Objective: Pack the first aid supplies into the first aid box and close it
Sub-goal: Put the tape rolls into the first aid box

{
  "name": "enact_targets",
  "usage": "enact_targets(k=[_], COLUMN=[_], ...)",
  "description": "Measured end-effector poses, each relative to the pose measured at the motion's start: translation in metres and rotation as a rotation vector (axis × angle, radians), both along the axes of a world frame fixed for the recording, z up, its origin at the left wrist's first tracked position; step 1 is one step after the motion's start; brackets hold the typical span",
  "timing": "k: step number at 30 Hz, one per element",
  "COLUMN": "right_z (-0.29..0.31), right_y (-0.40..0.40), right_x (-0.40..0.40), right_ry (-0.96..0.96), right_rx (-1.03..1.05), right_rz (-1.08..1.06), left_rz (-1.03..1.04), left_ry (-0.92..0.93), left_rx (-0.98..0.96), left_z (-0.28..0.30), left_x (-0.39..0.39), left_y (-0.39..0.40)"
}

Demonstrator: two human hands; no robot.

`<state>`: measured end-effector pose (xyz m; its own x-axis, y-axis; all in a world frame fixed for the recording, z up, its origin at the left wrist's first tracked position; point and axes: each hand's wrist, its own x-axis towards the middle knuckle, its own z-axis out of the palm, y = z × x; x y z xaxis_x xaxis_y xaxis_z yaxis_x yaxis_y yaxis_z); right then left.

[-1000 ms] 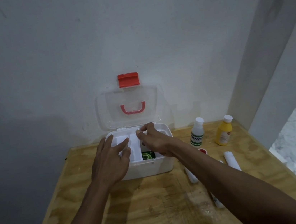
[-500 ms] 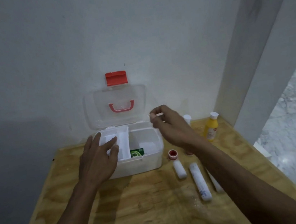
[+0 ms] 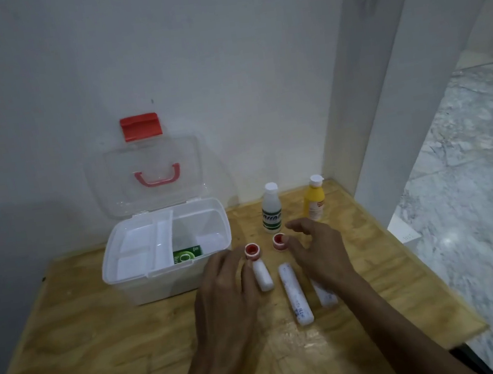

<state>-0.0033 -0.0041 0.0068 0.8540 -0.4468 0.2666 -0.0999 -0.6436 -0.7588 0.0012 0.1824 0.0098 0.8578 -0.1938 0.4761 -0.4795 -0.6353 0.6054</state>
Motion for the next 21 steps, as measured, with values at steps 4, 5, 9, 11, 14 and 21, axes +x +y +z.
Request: enact_targets(k=[4,5,9,11,14,21], right_z=[-0.015,-0.018,-0.023,-0.023,-0.023,-0.025], right_y=[0.002,0.002,0.000,-0.001,-0.002,-0.006], right_x=[0.010,0.013,0.015,0.015,0.013,0.009], right_ry=[0.060,0.077,0.138,0.179,0.202,0.167], right_rx=[-0.079,-0.111,-0.223,-0.251,-0.273,-0.243], right_rz=[0.000,-0.005,-0.014,0.001,0.015,0.009], left_rz=[-0.012,-0.005,-0.054,-0.089,-0.090,-0.039], left_ry=[0.181,0.226,0.201,0.130,0.155,0.337], left_rx=[0.053,0.039,0.161,0.272,0.281,0.121], left_z=[-0.023,-0.025,-0.035,-0.042,-0.043,-0.032], left_x=[0.010,0.013,0.024,0.029,0.032,0.019], left_y=[-0.018,-0.021,-0.026,-0.028,-0.031,-0.022])
